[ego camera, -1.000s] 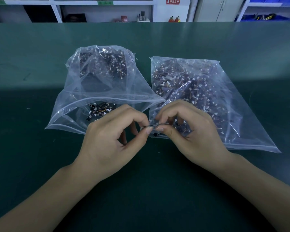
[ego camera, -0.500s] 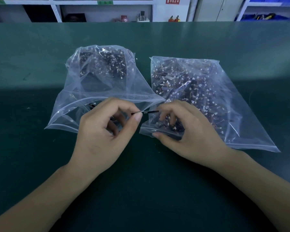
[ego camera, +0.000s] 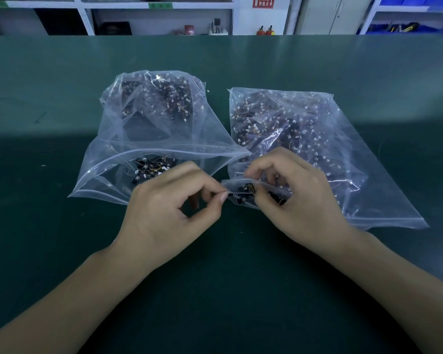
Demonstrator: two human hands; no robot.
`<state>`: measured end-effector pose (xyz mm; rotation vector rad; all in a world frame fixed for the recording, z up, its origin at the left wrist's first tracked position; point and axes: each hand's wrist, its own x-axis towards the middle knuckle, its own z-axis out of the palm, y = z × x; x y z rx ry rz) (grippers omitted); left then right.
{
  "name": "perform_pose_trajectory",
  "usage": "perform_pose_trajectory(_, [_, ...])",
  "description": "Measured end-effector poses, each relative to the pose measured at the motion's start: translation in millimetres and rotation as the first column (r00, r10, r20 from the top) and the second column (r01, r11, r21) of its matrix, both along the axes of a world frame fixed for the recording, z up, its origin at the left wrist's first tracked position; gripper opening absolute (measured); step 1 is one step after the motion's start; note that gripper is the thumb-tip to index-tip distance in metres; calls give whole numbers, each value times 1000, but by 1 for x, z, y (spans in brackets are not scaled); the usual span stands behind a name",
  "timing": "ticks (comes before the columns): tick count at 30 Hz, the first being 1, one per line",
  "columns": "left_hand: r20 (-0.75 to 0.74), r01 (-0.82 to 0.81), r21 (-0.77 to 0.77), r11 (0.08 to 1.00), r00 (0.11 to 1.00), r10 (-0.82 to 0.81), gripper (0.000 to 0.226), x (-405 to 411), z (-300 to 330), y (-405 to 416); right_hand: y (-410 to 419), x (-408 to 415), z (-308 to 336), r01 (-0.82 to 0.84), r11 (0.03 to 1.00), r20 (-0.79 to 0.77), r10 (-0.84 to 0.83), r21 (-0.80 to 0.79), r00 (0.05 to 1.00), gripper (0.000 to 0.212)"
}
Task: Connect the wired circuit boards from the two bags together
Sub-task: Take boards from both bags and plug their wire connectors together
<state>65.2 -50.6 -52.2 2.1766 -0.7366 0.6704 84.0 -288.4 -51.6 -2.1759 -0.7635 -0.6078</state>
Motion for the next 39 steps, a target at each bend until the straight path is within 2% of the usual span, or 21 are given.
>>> perform_pose_trajectory(7, [56, -72, 78, 994, 996, 68, 7, 4, -1, -4, 2, 0, -2, -3, 1000, 60, 2, 8, 998, 30])
perform_pose_trajectory(12, [221, -116, 182, 976, 972, 74, 11, 4, 0, -16, 5, -1, -2, -16, 1000, 86, 15, 4, 996, 28])
perform_pose_trajectory(17, [313, -268, 317, 910, 935, 167, 19, 4, -4, -19, 8, -2, -2, 8, 998, 72, -4, -58, 997, 30])
perform_pose_trajectory(20, [277, -257, 379, 889, 948, 156, 15, 3, -5, -15, 11, -5, -1, 42, 989, 47, -36, -139, 998, 37])
perform_pose_trajectory(22, [259, -247, 406, 880, 954, 149, 21, 2, -4, -15, 12, -6, -3, 57, 982, 5, -57, -179, 998, 40])
perform_pose_trajectory(27, [250, -225, 434, 872, 960, 124, 29, 2, -5, -16, 9, -3, -8, 90, 971, -60, -105, -221, 993, 34])
perform_pose_trajectory(29, [205, -189, 412, 891, 972, 111, 23, 0, -4, -16, 8, -1, -7, 96, 972, -65, -113, -216, 991, 28])
perform_pose_trajectory(31, [117, -157, 321, 934, 985, 125, 16, 0, 0, -12, 8, 0, -7, 113, 969, -51, -127, -220, 991, 26])
perform_pose_trajectory(34, [51, -231, 208, 950, 973, 225, 13, 3, 7, 5, 6, 2, -7, 132, 963, -34, -144, -233, 989, 33])
perform_pose_trajectory(37, [80, -392, 297, 871, 919, 387, 16, 9, 7, 23, 6, 1, -6, 129, 965, -38, -141, -230, 989, 36])
perform_pose_trajectory(39, [11, -417, 400, 816, 893, 451, 16, 11, 2, 27, 7, 0, -5, 116, 968, -48, -130, -221, 990, 34])
